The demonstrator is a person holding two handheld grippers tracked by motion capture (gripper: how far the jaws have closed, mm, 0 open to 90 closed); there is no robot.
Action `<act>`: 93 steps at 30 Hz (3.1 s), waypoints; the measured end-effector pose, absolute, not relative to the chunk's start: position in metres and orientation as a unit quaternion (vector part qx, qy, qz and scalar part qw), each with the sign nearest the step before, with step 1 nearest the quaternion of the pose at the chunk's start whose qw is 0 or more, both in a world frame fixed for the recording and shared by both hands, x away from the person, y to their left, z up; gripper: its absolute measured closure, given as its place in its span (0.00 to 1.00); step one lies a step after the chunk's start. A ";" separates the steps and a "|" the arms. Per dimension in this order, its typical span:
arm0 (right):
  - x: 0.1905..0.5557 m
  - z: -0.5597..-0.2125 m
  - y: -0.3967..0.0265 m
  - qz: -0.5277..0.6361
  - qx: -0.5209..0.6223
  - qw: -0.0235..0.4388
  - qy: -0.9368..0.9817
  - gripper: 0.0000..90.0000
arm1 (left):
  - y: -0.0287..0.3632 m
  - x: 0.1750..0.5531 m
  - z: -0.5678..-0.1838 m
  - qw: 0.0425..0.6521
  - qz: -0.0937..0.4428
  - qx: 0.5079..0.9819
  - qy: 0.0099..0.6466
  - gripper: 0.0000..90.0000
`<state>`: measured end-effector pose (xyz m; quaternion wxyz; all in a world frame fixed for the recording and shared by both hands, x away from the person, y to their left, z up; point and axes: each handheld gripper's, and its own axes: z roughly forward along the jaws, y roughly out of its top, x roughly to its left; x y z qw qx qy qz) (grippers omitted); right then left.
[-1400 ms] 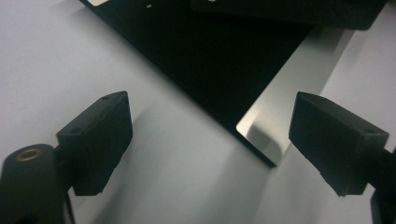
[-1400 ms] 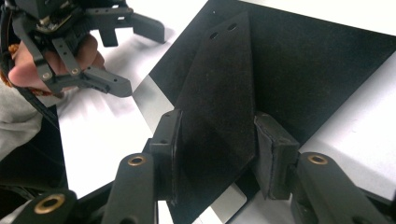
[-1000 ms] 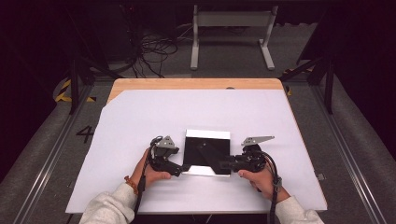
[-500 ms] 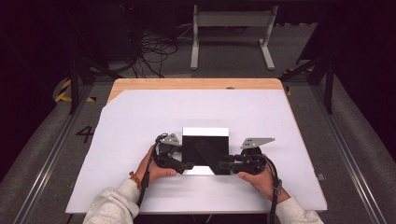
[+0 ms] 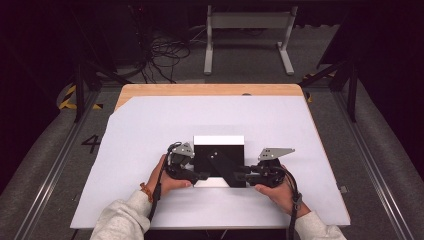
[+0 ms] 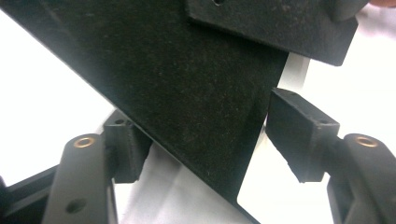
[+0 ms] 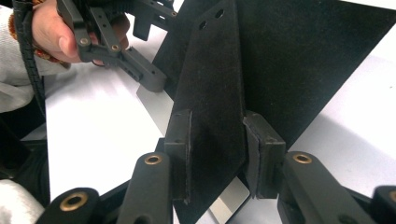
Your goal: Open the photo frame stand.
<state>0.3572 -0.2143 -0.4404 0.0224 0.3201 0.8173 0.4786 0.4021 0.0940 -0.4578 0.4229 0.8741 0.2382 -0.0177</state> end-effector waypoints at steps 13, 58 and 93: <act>0.355 -0.433 -0.210 0.483 0.314 0.055 0.815 0.80 | 0.095 0.398 -0.447 0.426 0.057 0.873 0.230 0.49; 0.350 -0.425 -0.200 0.469 0.293 0.135 0.822 0.85 | 0.085 0.398 -0.457 0.398 0.124 0.881 0.223 0.66; 0.350 -0.438 -0.192 0.458 0.299 0.132 0.827 0.91 | 0.089 0.403 -0.453 0.385 0.176 0.875 0.236 0.68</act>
